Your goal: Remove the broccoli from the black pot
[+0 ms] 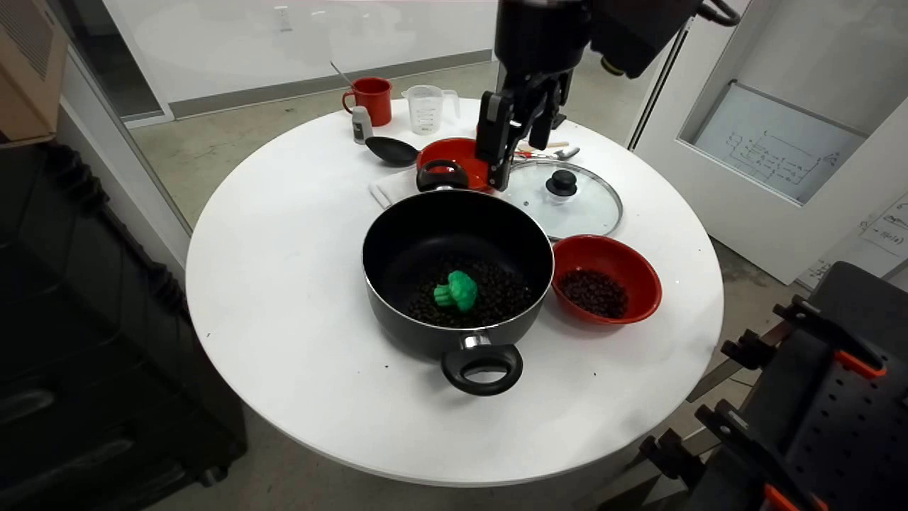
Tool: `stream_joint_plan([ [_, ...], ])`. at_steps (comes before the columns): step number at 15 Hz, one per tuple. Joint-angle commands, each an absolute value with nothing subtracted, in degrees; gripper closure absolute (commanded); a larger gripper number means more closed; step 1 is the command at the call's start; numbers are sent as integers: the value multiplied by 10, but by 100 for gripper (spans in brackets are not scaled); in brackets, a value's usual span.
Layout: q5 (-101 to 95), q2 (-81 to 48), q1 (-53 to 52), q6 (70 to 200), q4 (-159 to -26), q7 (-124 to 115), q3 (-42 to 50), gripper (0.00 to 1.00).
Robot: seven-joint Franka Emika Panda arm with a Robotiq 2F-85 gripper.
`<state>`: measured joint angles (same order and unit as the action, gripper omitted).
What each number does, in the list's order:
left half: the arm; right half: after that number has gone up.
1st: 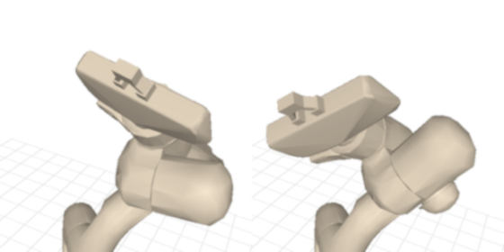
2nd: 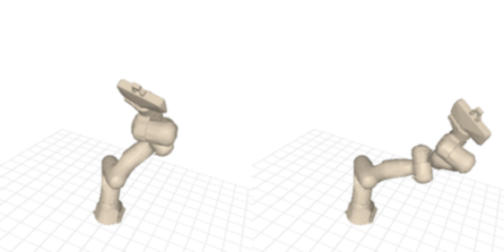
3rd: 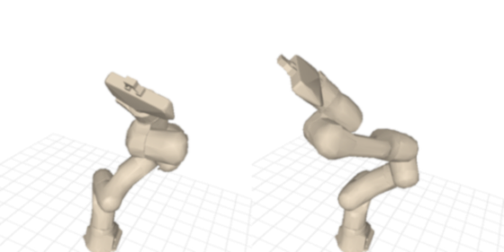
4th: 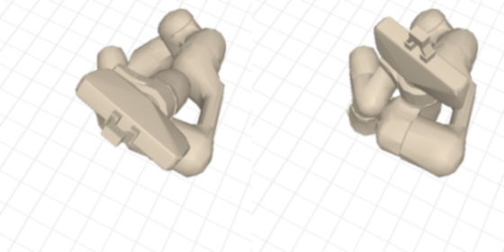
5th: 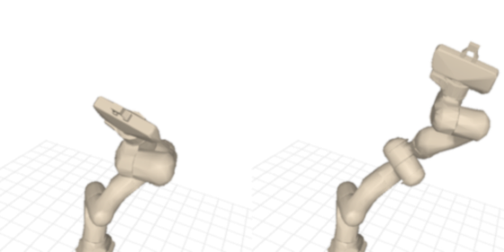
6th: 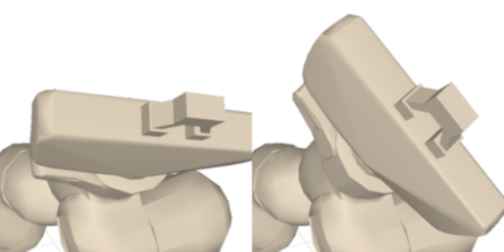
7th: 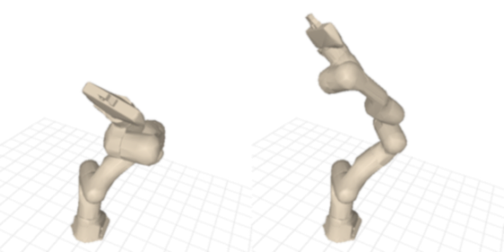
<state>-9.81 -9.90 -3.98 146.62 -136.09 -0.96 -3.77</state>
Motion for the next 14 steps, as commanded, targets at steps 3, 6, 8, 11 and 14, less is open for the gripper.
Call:
stream_joint_plan([
  [3, -142, -194, -87, 1470, -1294, -53, -35, 0],
  [6, -166, -240, -112, 1460, -1261, -71, -26, 0],
  [8, -173, -269, -123, 1452, -1240, -74, -20, 0],
  [11, -169, -300, -127, 1438, -1220, -58, -18, 0],
  [14, -160, -318, -121, 1425, -1214, -43, -21, 0],
])
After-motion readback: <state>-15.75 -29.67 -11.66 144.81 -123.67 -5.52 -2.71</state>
